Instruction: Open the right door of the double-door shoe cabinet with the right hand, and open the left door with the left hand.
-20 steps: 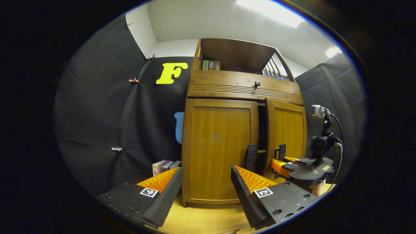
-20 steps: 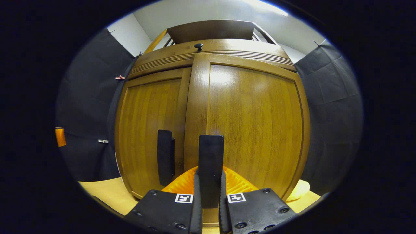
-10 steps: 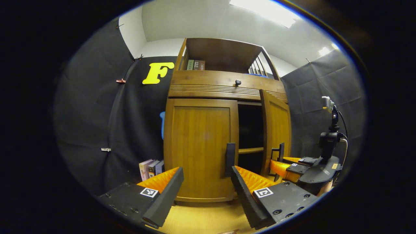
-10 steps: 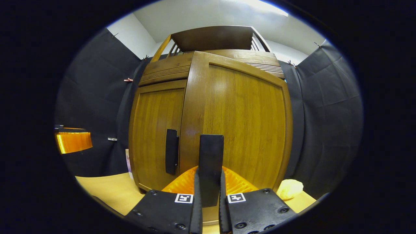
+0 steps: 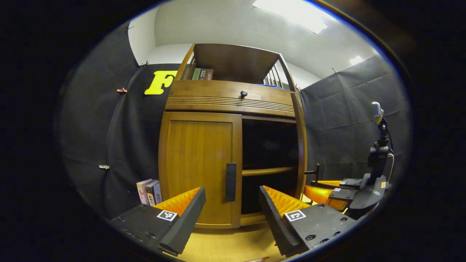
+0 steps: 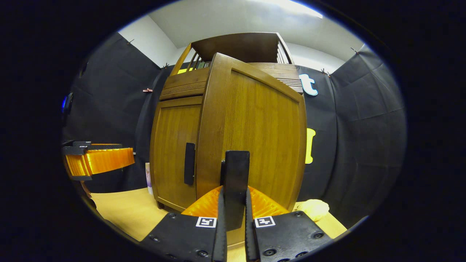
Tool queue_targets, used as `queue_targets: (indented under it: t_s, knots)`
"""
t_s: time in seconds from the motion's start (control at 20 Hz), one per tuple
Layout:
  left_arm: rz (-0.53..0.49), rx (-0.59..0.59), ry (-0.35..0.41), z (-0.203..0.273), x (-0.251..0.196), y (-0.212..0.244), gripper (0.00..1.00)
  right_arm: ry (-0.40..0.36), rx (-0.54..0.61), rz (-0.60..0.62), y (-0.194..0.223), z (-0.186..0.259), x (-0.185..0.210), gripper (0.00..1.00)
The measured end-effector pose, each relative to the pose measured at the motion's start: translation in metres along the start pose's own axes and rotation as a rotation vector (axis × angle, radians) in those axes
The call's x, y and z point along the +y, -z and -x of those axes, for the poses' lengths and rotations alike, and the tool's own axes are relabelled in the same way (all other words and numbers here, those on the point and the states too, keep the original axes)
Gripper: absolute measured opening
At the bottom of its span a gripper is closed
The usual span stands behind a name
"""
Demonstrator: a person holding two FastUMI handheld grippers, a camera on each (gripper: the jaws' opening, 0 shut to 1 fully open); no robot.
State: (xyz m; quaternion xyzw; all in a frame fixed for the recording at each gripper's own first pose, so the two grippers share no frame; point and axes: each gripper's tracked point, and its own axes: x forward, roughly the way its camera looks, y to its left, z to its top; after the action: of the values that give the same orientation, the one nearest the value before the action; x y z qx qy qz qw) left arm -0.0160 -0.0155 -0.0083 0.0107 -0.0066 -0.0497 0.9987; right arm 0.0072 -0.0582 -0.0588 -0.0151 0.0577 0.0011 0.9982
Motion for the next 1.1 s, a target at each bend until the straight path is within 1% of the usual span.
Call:
queue_targets:
  t_s: [0.05, 0.2, 0.35, 0.4, 0.45, 0.5, 0.55, 0.6, 0.7, 0.75, 0.8, 0.85, 0.9, 1.0, 1.05, 1.1]
  knots:
    - [-0.001, -0.001, 0.010, -0.001, -0.006, 0.001, 0.92, 0.004, 0.001, -0.002, 0.000, 0.005, -0.005, 0.23]
    - [0.002, 0.000, 0.041, -0.008, -0.024, 0.003, 0.92, 0.015, 0.007, -0.016, -0.004, 0.017, -0.017, 0.23]
    - [0.022, 0.012, 0.072, -0.014, -0.041, 0.009, 0.92, 0.036, 0.012, 0.000, -0.007, 0.029, -0.032, 0.23]
    - [0.026, 0.015, 0.081, -0.016, -0.048, 0.010, 0.92, 0.041, 0.014, 0.005, -0.007, 0.031, -0.036, 0.18]
    - [0.029, 0.016, 0.090, -0.019, -0.053, 0.011, 0.87, 0.044, 0.015, 0.009, -0.008, 0.035, -0.040, 0.23]
    - [0.030, 0.015, 0.099, -0.021, -0.058, 0.011, 0.92, 0.047, 0.016, 0.011, -0.008, 0.037, -0.044, 0.23]
    - [0.027, 0.015, 0.106, -0.023, -0.064, 0.011, 0.92, 0.052, 0.017, 0.013, -0.009, 0.040, -0.048, 0.18]
    - [0.023, 0.013, 0.115, -0.025, -0.069, 0.011, 0.87, 0.058, 0.019, 0.019, -0.010, 0.043, -0.053, 0.23]
    - [0.022, 0.007, 0.136, -0.028, -0.082, 0.011, 0.87, 0.076, 0.019, 0.032, -0.009, 0.050, -0.061, 0.22]
    - [0.027, 0.004, 0.148, -0.029, -0.087, 0.011, 0.91, 0.085, 0.019, 0.037, -0.011, 0.053, -0.066, 0.22]
    - [0.033, 0.003, 0.160, -0.030, -0.092, 0.011, 0.87, 0.092, 0.021, 0.041, -0.012, 0.055, -0.070, 0.17]
    - [0.037, 0.002, 0.167, -0.032, -0.095, 0.012, 0.91, 0.097, 0.025, 0.044, -0.012, 0.056, -0.073, 0.17]
    - [0.039, 0.003, 0.173, -0.034, -0.099, 0.013, 0.87, 0.104, 0.028, 0.048, -0.012, 0.058, -0.077, 0.22]
    - [0.046, 0.006, 0.186, -0.037, -0.107, 0.015, 0.87, 0.123, 0.032, 0.058, -0.012, 0.062, -0.088, 0.22]
    - [0.051, 0.008, 0.194, -0.040, -0.111, 0.018, 0.87, 0.131, 0.032, 0.061, -0.013, 0.063, -0.094, 0.17]
    - [0.054, 0.011, 0.202, -0.042, -0.114, 0.019, 0.91, 0.139, 0.031, 0.062, -0.013, 0.064, -0.099, 0.22]
